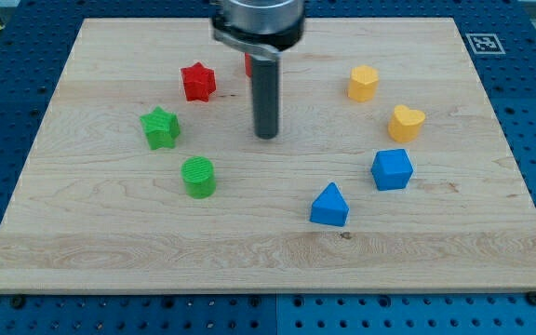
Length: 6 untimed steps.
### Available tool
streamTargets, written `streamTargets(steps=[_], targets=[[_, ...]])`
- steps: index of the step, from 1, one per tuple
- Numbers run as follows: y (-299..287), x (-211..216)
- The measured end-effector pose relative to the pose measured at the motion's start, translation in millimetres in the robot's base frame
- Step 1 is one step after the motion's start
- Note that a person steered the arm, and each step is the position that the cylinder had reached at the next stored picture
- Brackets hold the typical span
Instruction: Push the yellow heart to the center right side of the board
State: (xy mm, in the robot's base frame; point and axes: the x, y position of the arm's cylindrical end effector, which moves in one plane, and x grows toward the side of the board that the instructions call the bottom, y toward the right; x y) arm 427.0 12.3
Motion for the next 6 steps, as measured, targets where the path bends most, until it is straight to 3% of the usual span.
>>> streamTargets(steps=[2, 5, 6], targets=[[108.9, -24.1], [133.4, -17.8], [137.4, 4.0]])
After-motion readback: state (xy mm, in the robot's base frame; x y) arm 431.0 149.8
